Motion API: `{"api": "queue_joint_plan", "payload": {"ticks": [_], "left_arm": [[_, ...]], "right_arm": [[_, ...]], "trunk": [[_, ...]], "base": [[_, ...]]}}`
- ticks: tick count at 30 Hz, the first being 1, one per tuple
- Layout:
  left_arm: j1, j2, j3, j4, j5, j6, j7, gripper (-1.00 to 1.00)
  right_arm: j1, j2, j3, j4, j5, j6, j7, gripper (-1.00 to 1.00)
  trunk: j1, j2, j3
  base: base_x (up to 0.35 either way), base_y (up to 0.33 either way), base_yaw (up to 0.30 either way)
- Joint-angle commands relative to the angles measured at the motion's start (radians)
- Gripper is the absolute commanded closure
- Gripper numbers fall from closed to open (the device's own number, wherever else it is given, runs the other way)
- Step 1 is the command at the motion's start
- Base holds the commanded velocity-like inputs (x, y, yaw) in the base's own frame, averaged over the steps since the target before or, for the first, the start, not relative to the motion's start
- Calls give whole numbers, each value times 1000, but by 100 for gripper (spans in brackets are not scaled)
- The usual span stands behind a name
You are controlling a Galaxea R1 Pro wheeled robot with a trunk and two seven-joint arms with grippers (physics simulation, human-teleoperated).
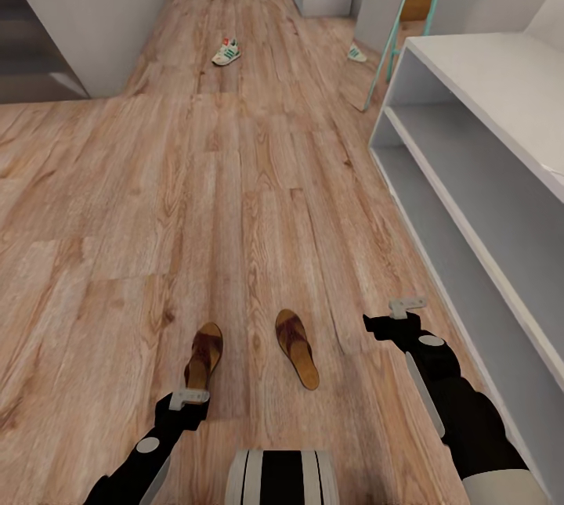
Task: Pick up the two gym shoes and the two sandals from the corridor floor and place them onto the hallstand (shoe rack) in the corridor, making sure they are on the rack and not on the floor. Arrange them so the two gym shoes are next to each other and the two sandals are next to each other.
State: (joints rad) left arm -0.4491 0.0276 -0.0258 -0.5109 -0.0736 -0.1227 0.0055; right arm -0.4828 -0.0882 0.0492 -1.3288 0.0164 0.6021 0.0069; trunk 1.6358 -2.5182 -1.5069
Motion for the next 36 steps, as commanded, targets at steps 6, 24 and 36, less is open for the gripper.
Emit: {"api": "queue_joint_plan", "payload": {"ticks": [6,24,36], "left_arm": [[0,1,-2,0,-8,-3,1,-100],[0,2,-2,5,-8,-4,2,-100],[0,2,-2,6,-8,-4,3,-100]], "right_arm": [[0,-1,1,-1,2,5,1,-100],[0,-1,1,-1,2,5,1,-100],[0,-1,1,-1,2,5,1,-100]], "trunk": [[0,0,-12],[0,0,-16],[1,-1,-24]], "base": [[0,0,0],[0,0,0],[0,0,0]]}}
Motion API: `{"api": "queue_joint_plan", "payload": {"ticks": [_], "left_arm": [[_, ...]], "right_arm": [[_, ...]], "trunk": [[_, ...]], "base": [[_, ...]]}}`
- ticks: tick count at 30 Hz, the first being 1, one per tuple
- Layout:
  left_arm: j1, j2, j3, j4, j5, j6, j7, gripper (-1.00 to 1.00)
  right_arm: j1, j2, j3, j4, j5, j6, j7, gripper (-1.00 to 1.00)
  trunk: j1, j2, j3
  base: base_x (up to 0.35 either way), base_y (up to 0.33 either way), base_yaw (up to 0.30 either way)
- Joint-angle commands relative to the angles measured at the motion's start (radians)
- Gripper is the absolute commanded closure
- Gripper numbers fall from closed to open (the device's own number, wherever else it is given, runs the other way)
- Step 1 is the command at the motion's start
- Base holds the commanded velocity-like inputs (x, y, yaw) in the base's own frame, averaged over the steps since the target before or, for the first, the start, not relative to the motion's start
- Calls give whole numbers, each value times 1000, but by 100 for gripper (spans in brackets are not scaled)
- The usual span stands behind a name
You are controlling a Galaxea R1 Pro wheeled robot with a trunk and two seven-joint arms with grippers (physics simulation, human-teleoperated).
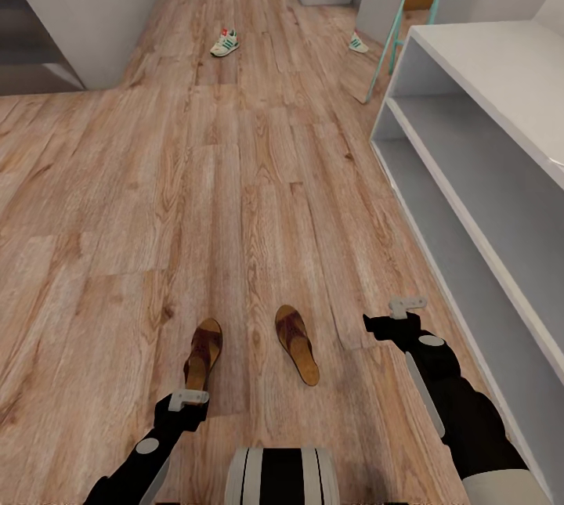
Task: Pick up the two gym shoes and the two sandals from the corridor floor and place them onto the hallstand (shoe rack) in the corridor, making sure they are on the rack and not on the floor. Arrange them so the two gym shoes are next to each other and the two sandals are next to each other.
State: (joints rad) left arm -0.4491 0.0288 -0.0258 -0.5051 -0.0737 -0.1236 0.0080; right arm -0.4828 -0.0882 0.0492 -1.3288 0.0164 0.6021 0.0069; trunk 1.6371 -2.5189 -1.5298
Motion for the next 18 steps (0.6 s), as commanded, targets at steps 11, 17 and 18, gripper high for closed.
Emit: {"api": "queue_joint_plan", "payload": {"ticks": [11,17,18], "left_arm": [[0,0,-2,-1,-9,-4,3,-100],[0,0,-3,-2,-8,-5,4,-100],[0,0,-3,-3,-8,-6,5,-100]], "right_arm": [[0,-1,1,-1,2,5,0,-100],[0,-1,1,-1,2,5,0,-100],[0,-1,1,-1,2,5,-1,-100]], "trunk": [[2,-2,-33],[2,-2,-35],[2,-2,-36]], "base": [[0,0,0],[0,0,0],[0,0,0]]}}
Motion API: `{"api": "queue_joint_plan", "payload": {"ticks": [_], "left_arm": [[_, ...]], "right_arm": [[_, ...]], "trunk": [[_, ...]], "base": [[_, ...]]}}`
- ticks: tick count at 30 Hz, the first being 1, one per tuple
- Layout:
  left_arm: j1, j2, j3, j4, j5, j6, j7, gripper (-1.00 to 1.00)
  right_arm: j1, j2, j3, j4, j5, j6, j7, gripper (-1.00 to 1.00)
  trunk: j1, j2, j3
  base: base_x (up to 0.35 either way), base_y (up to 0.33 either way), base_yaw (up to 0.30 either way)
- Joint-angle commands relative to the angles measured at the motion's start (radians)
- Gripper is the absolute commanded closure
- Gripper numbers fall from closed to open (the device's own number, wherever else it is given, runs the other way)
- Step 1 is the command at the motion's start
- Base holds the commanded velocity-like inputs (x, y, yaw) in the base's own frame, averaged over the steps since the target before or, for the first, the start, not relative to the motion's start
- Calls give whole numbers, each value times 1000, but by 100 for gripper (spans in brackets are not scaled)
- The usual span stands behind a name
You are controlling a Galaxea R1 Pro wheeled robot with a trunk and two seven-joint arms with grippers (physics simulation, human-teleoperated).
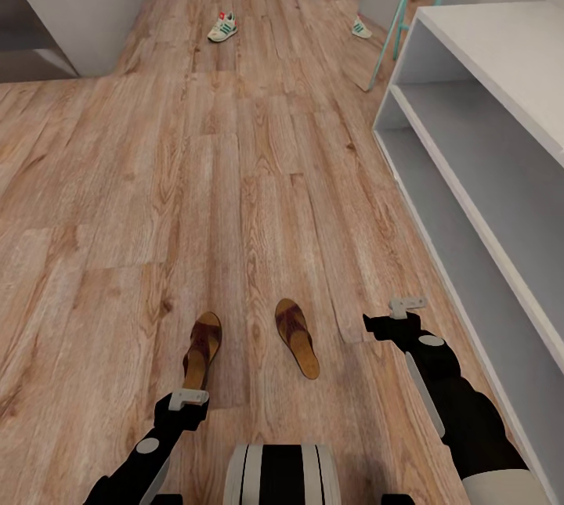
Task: Pick up the two gym shoes and the two sandals from the corridor floor and place them onto the hallstand (shoe rack) in the corridor, making sure they are on the rack and not on the floor. Arrange them so the two gym shoes are next to each other and the two sandals are next to each other.
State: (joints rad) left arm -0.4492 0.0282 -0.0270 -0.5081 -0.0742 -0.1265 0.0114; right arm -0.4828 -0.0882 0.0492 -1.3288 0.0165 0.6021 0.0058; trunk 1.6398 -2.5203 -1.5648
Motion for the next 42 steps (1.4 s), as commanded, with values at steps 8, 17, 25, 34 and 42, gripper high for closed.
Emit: {"api": "queue_joint_plan", "payload": {"ticks": [8,17,25,34,42], "left_arm": [[2,0,-3,4,-8,-52,2,-100],[7,0,-4,6,-7,-117,1,-100],[7,1,-3,6,-7,-127,1,-100],[8,2,-2,6,-7,-129,-1,-100],[9,2,-2,6,-7,-130,-2,-100]], "right_arm": [[0,-1,1,-1,2,5,0,-100],[0,-1,1,-1,2,5,0,-100],[0,-1,1,-1,2,4,0,-100],[0,-1,1,-1,2,4,-1,-100],[0,-1,1,-1,2,4,-1,-100]], "trunk": [[0,0,-1],[2,-1,-21],[5,-3,-51],[5,-3,-60],[5,-3,-61]], "base": [[0,0,0],[0,0,0],[0,0,0],[0,0,0],[0,0,0]]}}
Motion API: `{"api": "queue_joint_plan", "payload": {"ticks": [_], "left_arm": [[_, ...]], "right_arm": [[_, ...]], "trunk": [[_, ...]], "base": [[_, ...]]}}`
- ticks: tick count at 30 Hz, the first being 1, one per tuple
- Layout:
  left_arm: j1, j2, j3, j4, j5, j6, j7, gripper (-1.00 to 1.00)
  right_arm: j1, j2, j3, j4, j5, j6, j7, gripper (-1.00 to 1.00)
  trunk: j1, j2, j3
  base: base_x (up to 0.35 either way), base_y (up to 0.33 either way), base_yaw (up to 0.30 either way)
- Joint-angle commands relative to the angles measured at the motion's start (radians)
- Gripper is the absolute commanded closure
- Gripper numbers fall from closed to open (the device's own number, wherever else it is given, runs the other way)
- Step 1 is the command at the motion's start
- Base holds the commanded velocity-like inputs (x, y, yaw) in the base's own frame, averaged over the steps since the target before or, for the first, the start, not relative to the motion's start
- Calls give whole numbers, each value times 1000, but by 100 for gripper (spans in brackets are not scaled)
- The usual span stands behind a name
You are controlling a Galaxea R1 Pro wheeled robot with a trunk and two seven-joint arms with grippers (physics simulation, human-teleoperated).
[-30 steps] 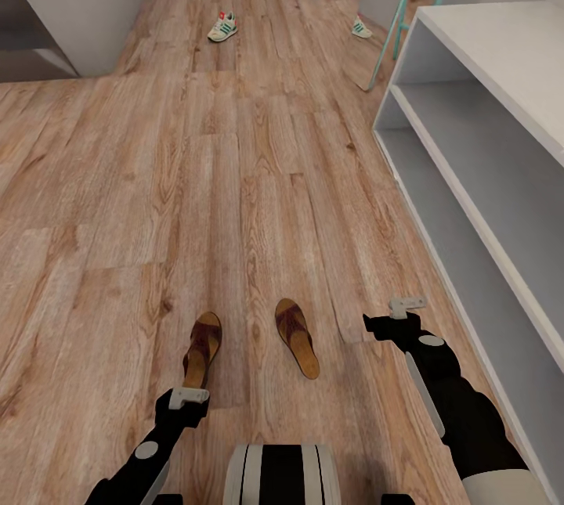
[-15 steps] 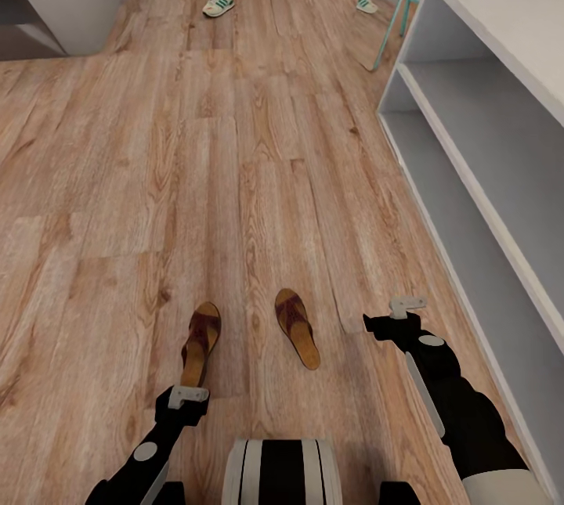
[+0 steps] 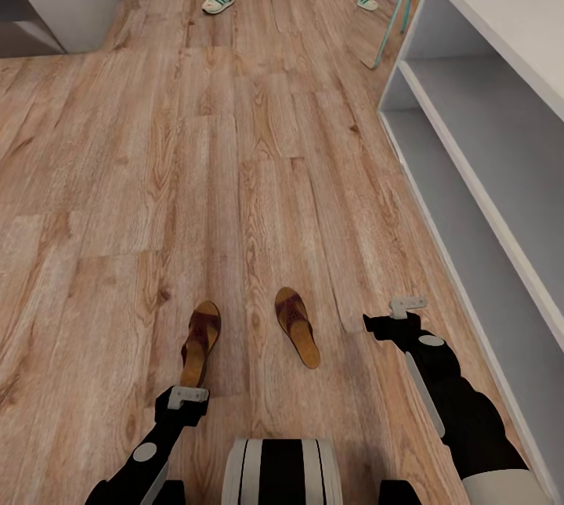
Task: Pick up the two gym shoes and the two sandals from the corridor floor and place them onto the hallstand (shoe rack) in the corridor, making sure they are on the rack and not on the floor. Arrange them so the two gym shoes are next to each other and the two sandals are next to each other.
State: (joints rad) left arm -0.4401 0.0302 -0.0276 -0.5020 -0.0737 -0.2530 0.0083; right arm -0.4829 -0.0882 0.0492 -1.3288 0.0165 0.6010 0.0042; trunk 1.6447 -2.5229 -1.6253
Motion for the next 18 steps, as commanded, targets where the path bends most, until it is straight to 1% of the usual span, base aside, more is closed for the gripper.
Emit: {"api": "queue_joint_plan", "payload": {"ticks": [1,18], "left_arm": [[0,1,-2,0,-8,-3,2,-100],[1,6,0,0,-6,-5,2,-100]], "right_arm": [[0,-1,1,-1,2,5,1,-100],[0,-1,1,-1,2,3,3,-100]], "trunk": [[0,0,-1],[0,0,-1]], "base": [[0,0,0],[0,0,0]]}}
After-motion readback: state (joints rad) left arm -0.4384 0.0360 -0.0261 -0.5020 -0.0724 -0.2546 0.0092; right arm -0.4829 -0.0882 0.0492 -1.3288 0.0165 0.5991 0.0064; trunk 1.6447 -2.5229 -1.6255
